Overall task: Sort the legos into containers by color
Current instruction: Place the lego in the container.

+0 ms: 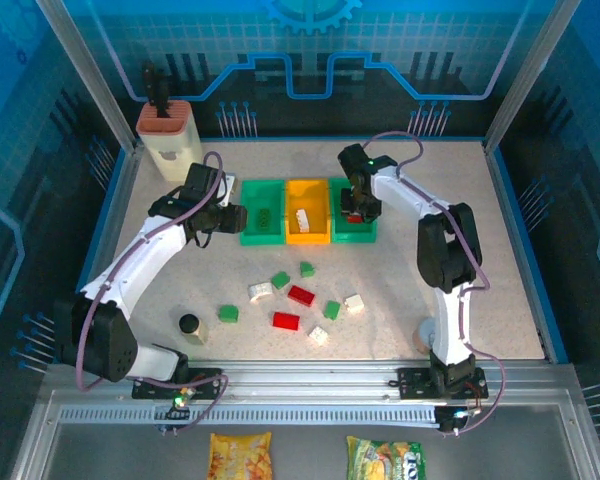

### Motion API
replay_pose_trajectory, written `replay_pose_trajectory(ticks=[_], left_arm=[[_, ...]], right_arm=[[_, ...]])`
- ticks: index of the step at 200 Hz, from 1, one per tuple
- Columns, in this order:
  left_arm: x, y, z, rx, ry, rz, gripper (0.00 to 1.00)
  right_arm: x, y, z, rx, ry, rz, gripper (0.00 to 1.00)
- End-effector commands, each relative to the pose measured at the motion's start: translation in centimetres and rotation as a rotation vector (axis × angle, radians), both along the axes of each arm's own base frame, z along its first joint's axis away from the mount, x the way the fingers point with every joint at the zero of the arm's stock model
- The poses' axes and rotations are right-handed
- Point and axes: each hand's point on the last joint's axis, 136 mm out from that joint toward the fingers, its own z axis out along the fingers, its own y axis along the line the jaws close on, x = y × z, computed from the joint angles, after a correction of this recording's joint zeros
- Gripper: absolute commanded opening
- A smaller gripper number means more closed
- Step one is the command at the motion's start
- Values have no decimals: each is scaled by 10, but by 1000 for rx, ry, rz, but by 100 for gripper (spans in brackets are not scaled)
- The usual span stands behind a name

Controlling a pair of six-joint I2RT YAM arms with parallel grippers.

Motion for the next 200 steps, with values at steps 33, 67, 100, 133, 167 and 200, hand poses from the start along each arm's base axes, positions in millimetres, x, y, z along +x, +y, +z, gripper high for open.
replay_pose_trajectory(ticks=[33, 67, 100, 133, 167, 200], left_arm=[[-3, 1, 6, -11, -21, -14, 50], [-3, 1, 6, -11, -22, -14, 50], [-3, 2, 6, -10, -21, -12, 50], [-3, 1, 5, -14, -20, -14, 50], [-3, 0, 6, -18, -20, -16, 50], [-3, 0, 6, -20, -19, -16, 50]], right_arm=[[11, 7, -18, 40, 47, 13, 40], [12, 8, -23, 42, 57, 10, 41], [12, 8, -18, 50, 50, 8, 44], [11, 8, -6, 56, 32, 9, 48], [8, 7, 6, 58, 14, 5, 51], [6, 7, 17, 67, -5, 7, 52]])
